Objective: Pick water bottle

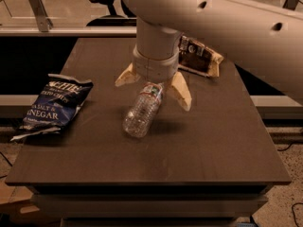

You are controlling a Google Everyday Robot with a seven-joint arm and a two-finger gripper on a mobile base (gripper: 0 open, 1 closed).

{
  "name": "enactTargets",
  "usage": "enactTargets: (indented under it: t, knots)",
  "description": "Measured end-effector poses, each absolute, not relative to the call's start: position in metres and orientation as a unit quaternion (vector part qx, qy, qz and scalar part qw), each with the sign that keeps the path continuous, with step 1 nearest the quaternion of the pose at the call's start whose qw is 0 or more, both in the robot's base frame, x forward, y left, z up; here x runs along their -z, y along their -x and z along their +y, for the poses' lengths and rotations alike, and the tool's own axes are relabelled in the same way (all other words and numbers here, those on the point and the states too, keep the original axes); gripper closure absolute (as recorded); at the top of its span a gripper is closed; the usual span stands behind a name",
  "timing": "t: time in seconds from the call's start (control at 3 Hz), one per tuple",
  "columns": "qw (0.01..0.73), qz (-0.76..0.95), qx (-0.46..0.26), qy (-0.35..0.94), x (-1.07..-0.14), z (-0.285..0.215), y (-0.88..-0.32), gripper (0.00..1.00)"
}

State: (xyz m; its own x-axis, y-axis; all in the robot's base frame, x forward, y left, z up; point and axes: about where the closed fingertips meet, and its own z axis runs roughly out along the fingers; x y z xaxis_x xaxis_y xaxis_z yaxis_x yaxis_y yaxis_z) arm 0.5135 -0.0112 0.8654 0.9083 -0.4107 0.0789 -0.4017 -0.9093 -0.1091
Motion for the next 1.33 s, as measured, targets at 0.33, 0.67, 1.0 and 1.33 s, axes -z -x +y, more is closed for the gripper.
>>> enactTargets:
  t: [0.33,0.67,1.0,1.33]
  knots:
    - [0.037,0.181,0.042,0.982,-0.854,0.0,-0.515,0.0]
    - [0.035,0.162,0.024,0.986,-0.842,0.007,-0.511,0.03]
    - [0.04,0.164,0.01,0.986,-0.832,0.006,-0.503,0.21]
    - [0.047,0.174,0.003,0.984,-0.826,0.001,-0.497,0.44]
